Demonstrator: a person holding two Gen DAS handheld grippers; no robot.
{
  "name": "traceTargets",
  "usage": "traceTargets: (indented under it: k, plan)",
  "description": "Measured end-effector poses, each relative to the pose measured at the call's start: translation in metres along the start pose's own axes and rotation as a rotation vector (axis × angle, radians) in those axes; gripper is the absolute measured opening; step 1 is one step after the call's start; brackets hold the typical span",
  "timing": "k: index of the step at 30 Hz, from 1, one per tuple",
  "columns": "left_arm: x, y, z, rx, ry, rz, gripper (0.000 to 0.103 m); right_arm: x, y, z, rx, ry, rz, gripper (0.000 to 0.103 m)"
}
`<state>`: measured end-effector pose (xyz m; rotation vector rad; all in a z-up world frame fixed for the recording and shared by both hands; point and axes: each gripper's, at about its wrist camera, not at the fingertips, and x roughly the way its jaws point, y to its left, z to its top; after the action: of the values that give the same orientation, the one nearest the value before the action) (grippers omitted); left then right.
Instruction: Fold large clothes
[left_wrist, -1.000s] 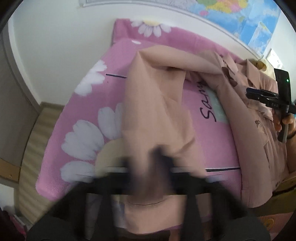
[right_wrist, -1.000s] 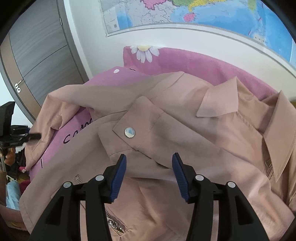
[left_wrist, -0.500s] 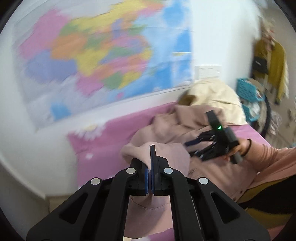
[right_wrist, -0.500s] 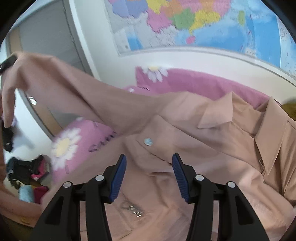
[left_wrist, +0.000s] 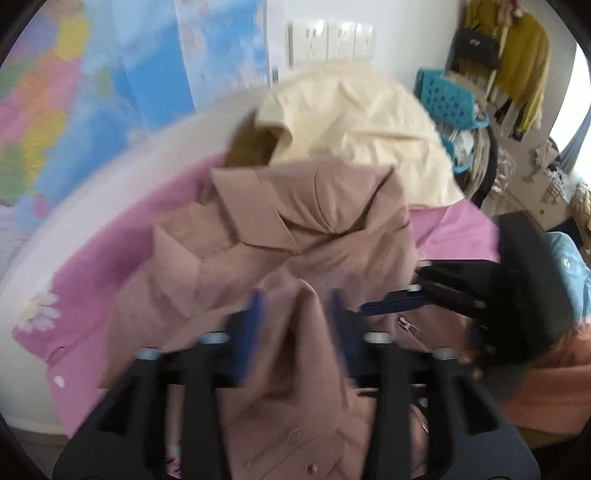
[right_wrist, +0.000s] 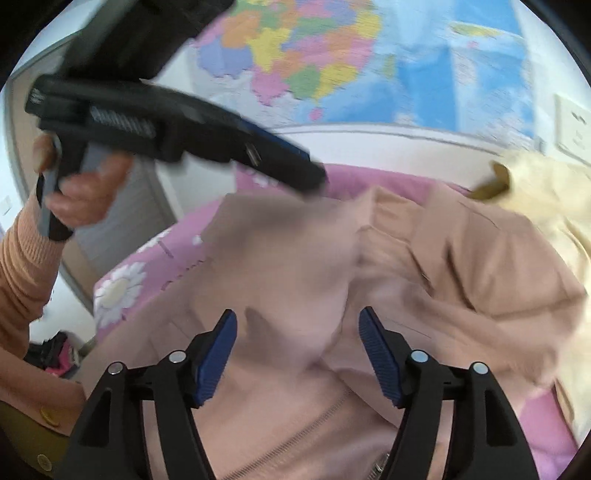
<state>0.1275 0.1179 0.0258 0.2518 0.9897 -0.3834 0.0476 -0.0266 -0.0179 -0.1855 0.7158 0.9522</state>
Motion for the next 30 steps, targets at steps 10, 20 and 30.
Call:
traceTargets:
  k: [10, 20, 30]
  plan:
    - [0.011, 0.03, -0.012, -0.125, -0.123, 0.078, 0.065, 0.015, 0.018, -0.017, -0.034, 0.027, -0.057, 0.093]
    - [-0.046, 0.076, -0.078, -0.241, -0.277, 0.176, 0.075, 0.043, 0.024, -0.011, -0.014, 0.079, -0.11, 0.006]
    - [-0.027, 0.092, -0.123, -0.266, -0.251, 0.126, 0.075, -0.022, -0.099, 0.011, 0.341, 0.008, -0.108, 0.003]
